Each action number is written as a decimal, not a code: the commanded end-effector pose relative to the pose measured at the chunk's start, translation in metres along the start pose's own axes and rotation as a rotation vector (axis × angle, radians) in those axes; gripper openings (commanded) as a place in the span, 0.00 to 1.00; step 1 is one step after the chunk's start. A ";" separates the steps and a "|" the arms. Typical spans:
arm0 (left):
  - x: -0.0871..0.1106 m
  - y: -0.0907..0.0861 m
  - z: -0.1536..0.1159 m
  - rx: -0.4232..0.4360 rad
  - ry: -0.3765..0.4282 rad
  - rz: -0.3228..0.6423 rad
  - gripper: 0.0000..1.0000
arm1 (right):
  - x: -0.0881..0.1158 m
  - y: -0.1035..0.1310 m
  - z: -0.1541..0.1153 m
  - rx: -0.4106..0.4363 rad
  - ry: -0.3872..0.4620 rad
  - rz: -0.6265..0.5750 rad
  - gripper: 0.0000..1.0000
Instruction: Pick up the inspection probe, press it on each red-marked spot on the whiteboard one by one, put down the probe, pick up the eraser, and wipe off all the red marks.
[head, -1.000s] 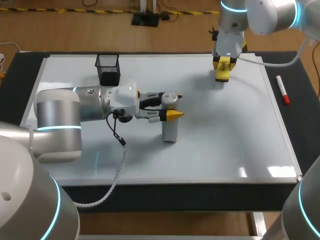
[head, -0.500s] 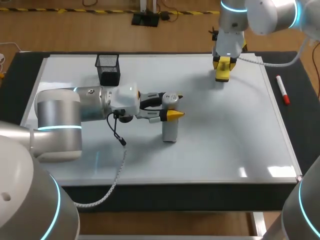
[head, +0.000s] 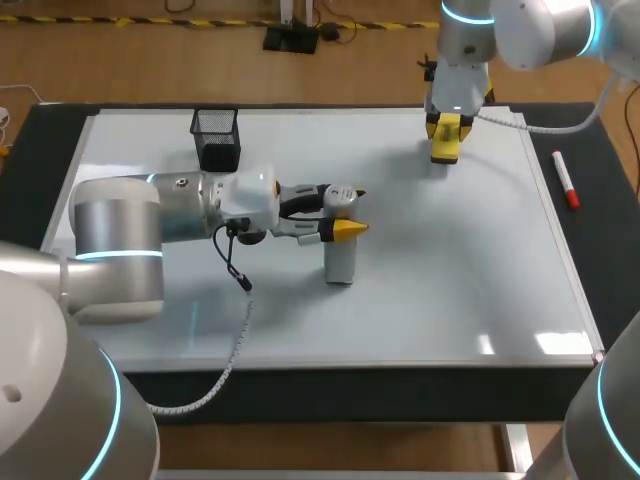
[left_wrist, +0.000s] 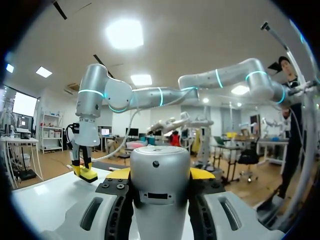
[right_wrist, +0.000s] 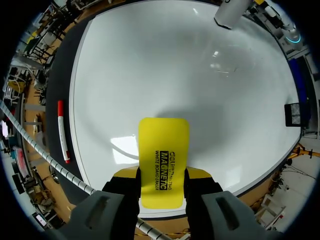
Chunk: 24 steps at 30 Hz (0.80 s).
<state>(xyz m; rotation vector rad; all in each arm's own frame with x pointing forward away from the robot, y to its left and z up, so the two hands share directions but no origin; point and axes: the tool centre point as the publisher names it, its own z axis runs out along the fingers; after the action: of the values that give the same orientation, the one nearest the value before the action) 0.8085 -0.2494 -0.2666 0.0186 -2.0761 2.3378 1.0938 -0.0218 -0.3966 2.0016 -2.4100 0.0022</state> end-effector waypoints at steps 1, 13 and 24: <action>-0.002 -0.002 -0.003 0.004 0.000 0.005 0.00 | 0.000 -0.001 -0.001 -0.001 0.003 -0.002 0.00; -0.027 -0.028 -0.046 0.018 -0.074 0.044 0.00 | 0.000 -0.001 -0.001 -0.001 0.003 -0.002 0.00; -0.061 -0.060 -0.123 0.005 -0.223 0.101 0.00 | 0.000 -0.001 -0.001 -0.001 0.003 -0.002 0.00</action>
<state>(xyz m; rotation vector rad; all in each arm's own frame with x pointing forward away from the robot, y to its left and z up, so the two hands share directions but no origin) 0.8813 -0.1465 -0.2354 0.1533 -2.1871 2.5046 1.0938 -0.0218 -0.3967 2.0017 -2.4101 0.0022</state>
